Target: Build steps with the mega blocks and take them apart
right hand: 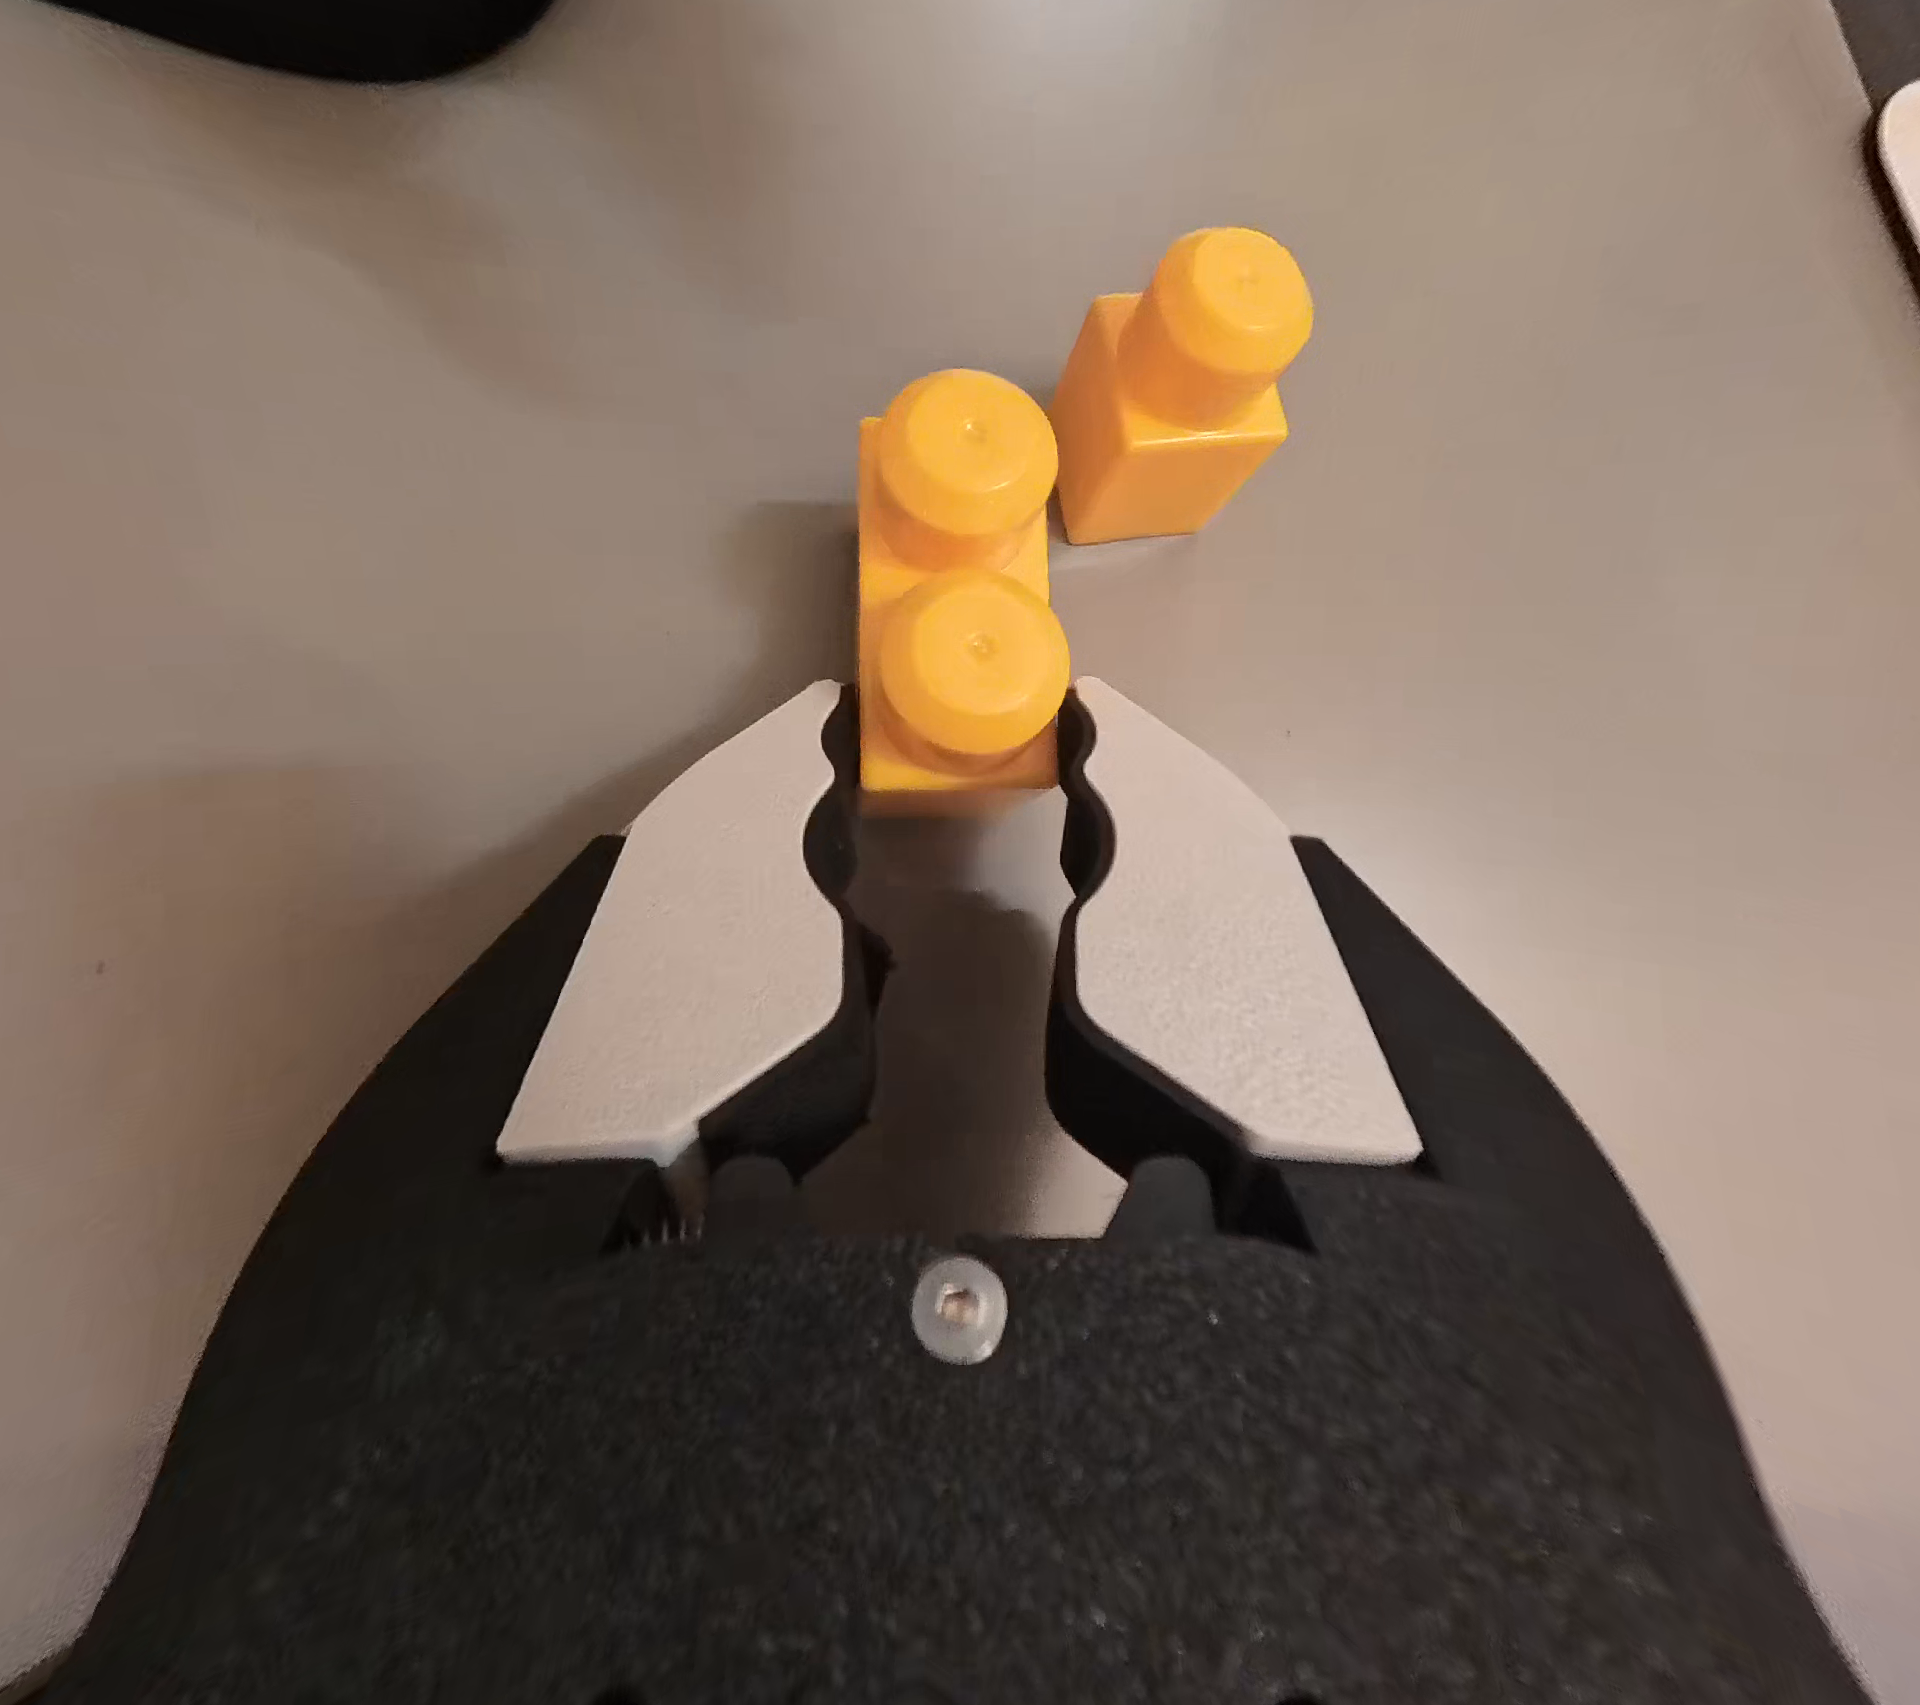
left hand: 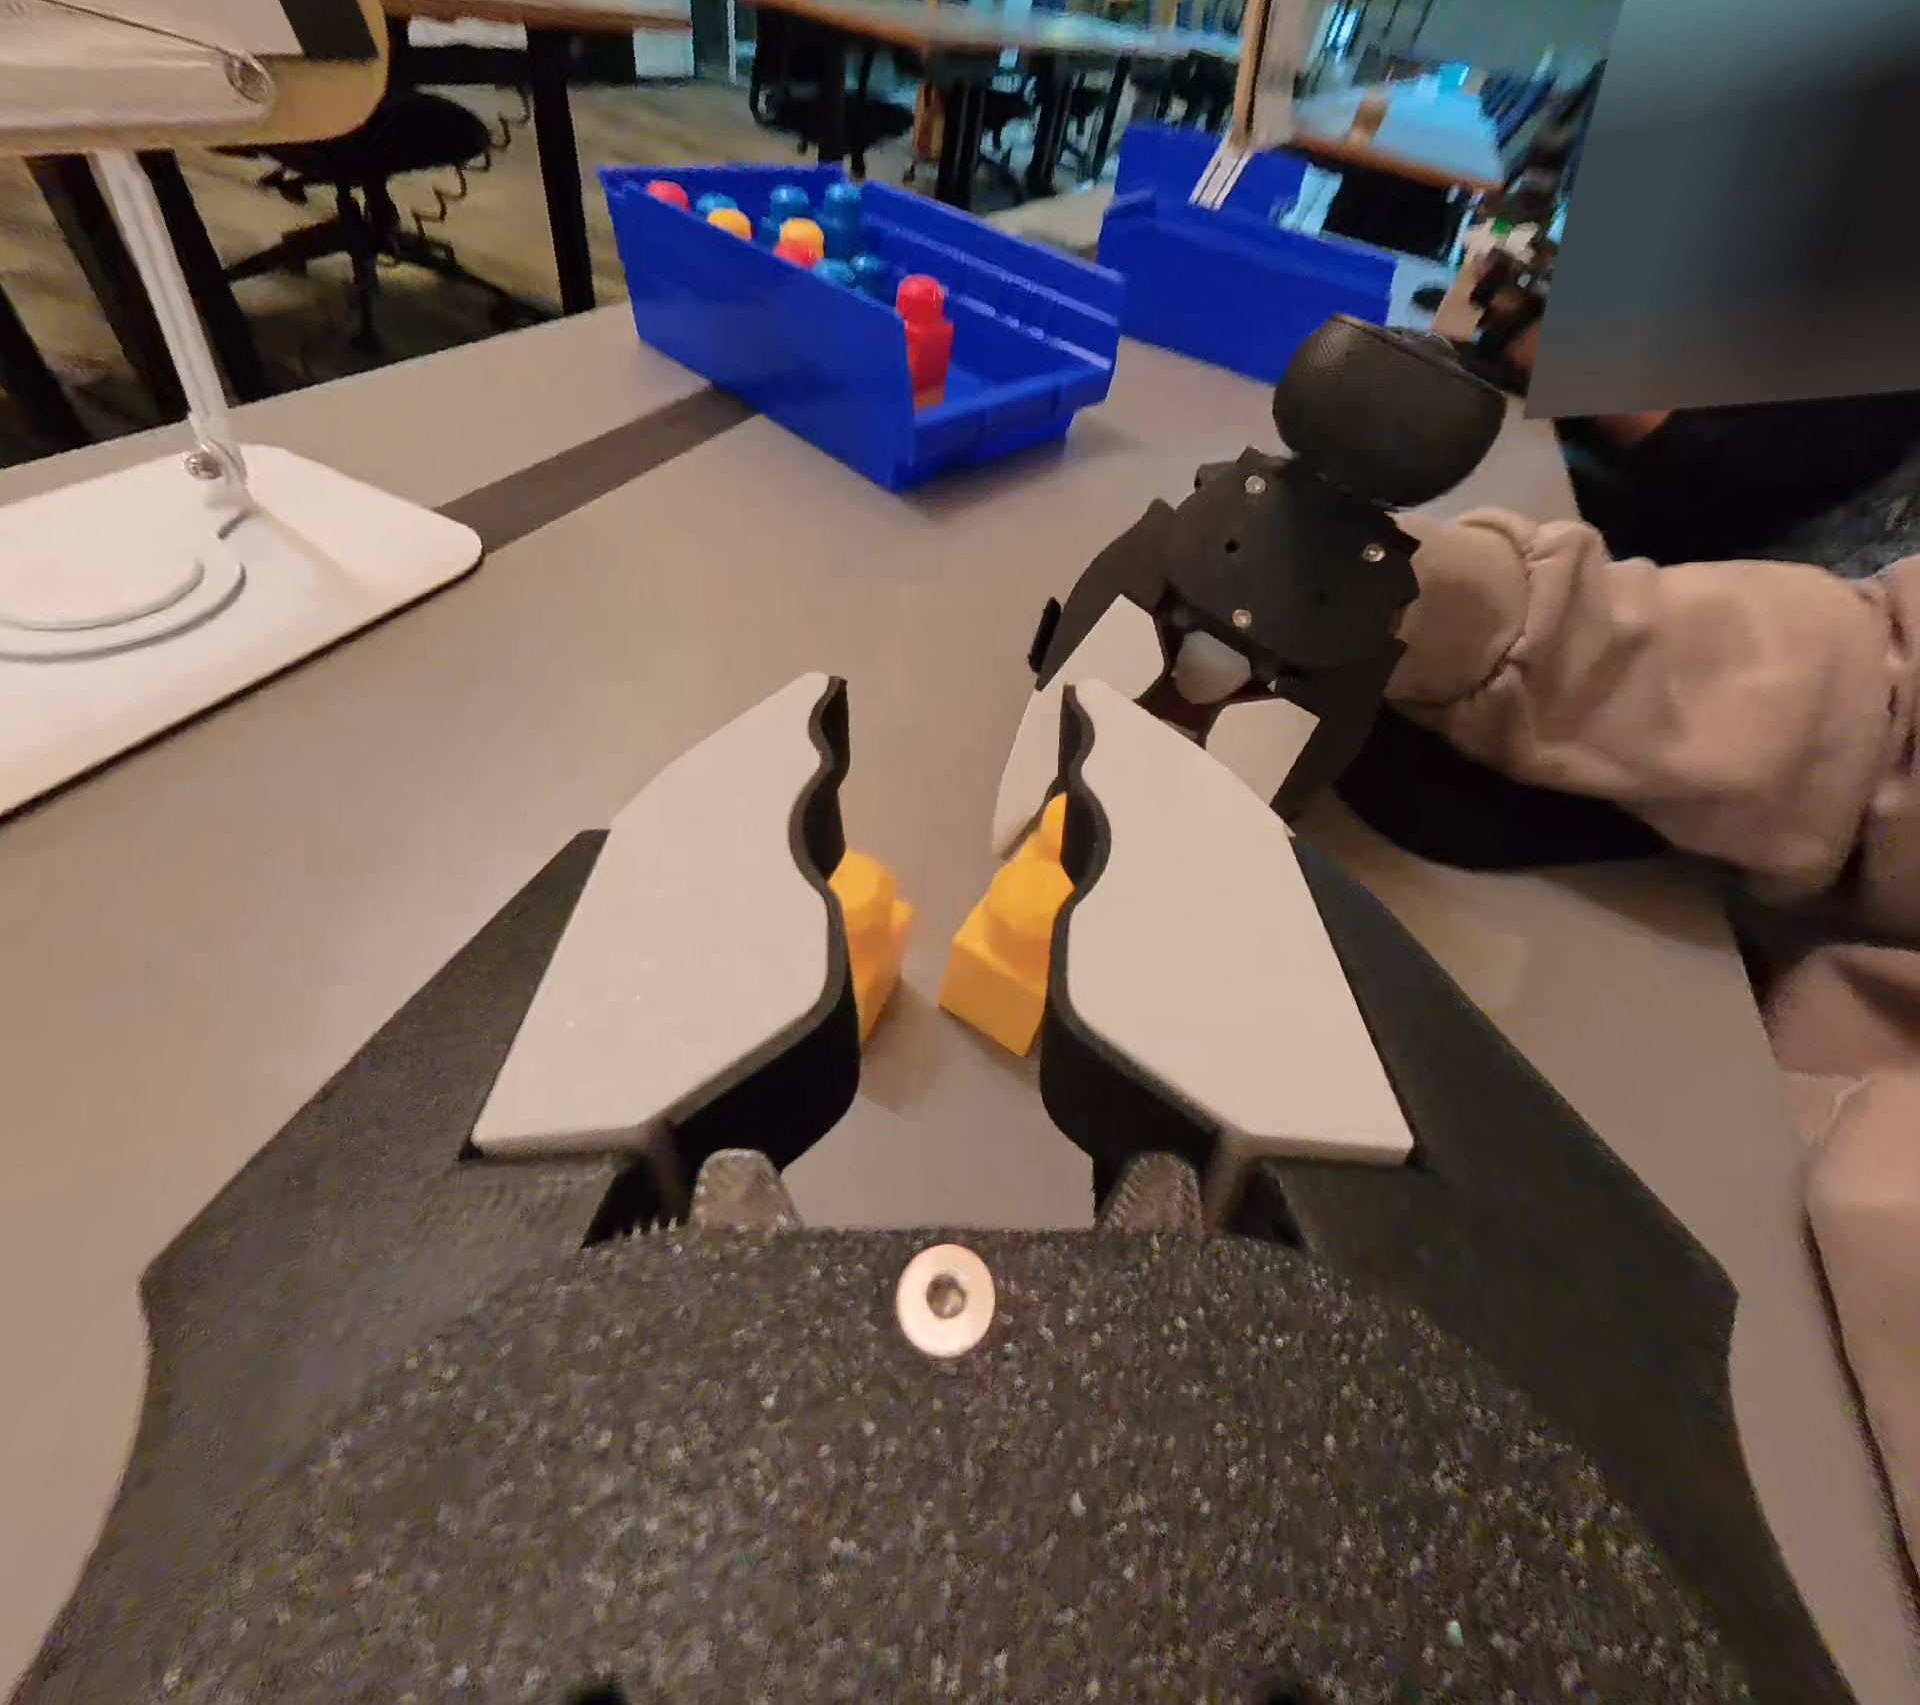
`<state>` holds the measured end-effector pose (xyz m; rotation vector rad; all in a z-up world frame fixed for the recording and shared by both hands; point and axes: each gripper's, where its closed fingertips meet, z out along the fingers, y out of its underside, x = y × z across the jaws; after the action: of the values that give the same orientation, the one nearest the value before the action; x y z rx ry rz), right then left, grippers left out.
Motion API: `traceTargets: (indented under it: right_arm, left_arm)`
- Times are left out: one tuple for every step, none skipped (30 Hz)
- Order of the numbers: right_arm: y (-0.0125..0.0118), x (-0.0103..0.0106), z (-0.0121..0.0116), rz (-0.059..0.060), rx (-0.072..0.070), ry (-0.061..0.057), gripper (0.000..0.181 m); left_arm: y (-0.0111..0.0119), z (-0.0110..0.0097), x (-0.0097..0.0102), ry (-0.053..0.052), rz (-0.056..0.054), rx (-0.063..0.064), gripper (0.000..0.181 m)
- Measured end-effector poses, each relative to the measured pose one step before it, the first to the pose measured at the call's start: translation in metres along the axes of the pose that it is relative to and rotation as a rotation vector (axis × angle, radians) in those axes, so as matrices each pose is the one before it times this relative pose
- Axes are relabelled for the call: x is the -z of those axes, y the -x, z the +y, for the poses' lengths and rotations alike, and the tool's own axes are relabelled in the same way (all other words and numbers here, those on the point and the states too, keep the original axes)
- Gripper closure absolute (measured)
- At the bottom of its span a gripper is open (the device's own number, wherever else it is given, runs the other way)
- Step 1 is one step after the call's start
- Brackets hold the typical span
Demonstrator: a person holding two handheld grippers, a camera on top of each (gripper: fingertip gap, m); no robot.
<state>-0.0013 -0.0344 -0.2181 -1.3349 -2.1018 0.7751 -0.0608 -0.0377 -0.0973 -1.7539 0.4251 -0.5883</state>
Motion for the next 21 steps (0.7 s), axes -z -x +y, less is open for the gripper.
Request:
traceTargets:
  right_arm:
    - [-0.00077,0.00312,-0.00271,-0.0052,-0.0098,-0.0327,0.145]
    - [-0.00155,0.00533,-0.00532,-0.0091,-0.0274,-0.0510,0.145]
    - [-0.00286,0.00718,-0.00698,-0.0049,-0.0358,-0.0616,0.145]
    - [-0.00415,0.00848,-0.00996,0.0037,-0.0305,-0.0825,0.145]
    - [-0.00417,0.00953,-0.01334,0.0049,-0.0318,-0.1035,0.145]
    - [-0.00349,0.00926,-0.01461,0.0002,-0.0365,-0.1062,0.145]
    - [-0.00185,0.00810,-0.01418,-0.0074,-0.0347,-0.0975,0.145]
    - [-0.00118,0.00668,-0.01419,-0.0058,-0.0311,-0.0955,0.145]
    - [-0.00013,0.00528,-0.01460,-0.0083,-0.0330,-0.0990,0.145]
    - [0.00152,0.00358,-0.01299,-0.0175,-0.0371,-0.0850,0.145]
    - [0.00098,0.00190,-0.01080,-0.0106,-0.0326,-0.0682,0.145]
    - [0.00111,0.00060,-0.00850,-0.0085,-0.0220,-0.0523,0.146]
    - [0.00115,-0.00036,-0.00725,-0.0049,-0.0158,-0.0436,0.146]
    - [0.00159,-0.00101,-0.00676,-0.0062,-0.0154,-0.0443,0.146]
    - [0.00192,-0.00158,-0.00600,-0.0086,-0.0188,-0.0448,0.146]
    - [0.00195,-0.00189,-0.00454,-0.0070,-0.0194,-0.0421,0.146]
    - [0.00214,-0.00218,-0.00245,-0.0087,-0.0206,-0.0332,0.146]
    - [0.00257,-0.00200,-0.00229,-0.0114,-0.0223,-0.0347,0.145]
    - [0.00030,0.00002,-0.00718,0.0036,-0.0187,-0.0663,0.146]
    - [-0.00061,0.00066,-0.00550,0.0029,-0.0237,-0.0418,0.146]
    - [0.00066,0.00090,-0.00456,-0.0070,-0.0198,-0.0320,0.146]
  left_arm:
    - [0.00064,-0.00065,0.00128,-0.0299,0.0167,0.0164,0.143]
    - [0.00128,-0.00028,0.00131,-0.0298,0.0192,0.0228,0.143]
    - [0.00233,0.00036,0.00126,-0.0278,0.0162,0.0242,0.142]
    - [0.00117,0.00080,0.00109,-0.0260,0.0225,0.0294,0.141]
    - [-0.00099,-0.00009,0.00068,-0.0289,0.0308,0.0380,0.141]
    - [-0.00268,-0.00140,0.00022,-0.0345,0.0330,0.0372,0.140]
    - [-0.00281,-0.00147,-0.00050,-0.0313,0.0263,0.0267,0.140]
    - [-0.00264,-0.00051,-0.00151,-0.0208,0.0172,0.0147,0.139]
    - [-0.00293,0.00072,-0.00254,-0.0103,0.0131,0.0068,0.139]
    - [-0.00366,0.00212,-0.00349,-0.0008,0.0131,0.0039,0.138]
    - [-0.00378,0.00382,-0.00421,0.0077,0.0117,0.0046,0.138]
    - [-0.00417,0.00479,-0.00484,0.0106,0.0132,0.0081,0.137]
    - [-0.00566,0.00376,-0.00509,0.0005,0.0215,0.0137,0.136]
    - [-0.00708,0.00142,-0.00516,-0.0147,0.0279,0.0182,0.135]
    - [-0.00711,-0.00053,-0.00528,-0.0249,0.0267,0.0158,0.135]
    - [-0.00601,-0.00204,-0.00532,-0.0301,0.0188,0.0106,0.133]
    - [-0.00429,-0.00356,-0.00496,-0.0366,0.0097,0.0088,0.133]
    - [-0.00136,-0.00420,-0.00389,-0.0398,-0.0031,0.0116,0.135]
    - [-0.00115,-0.00456,-0.00295,-0.0406,0.0040,0.0177,0.136]
    - [-0.00112,-0.00349,-0.00272,-0.0297,0.0100,0.0235,0.137]
    - [0.00174,-0.00117,-0.00270,-0.0118,-0.0082,0.0202,0.134]
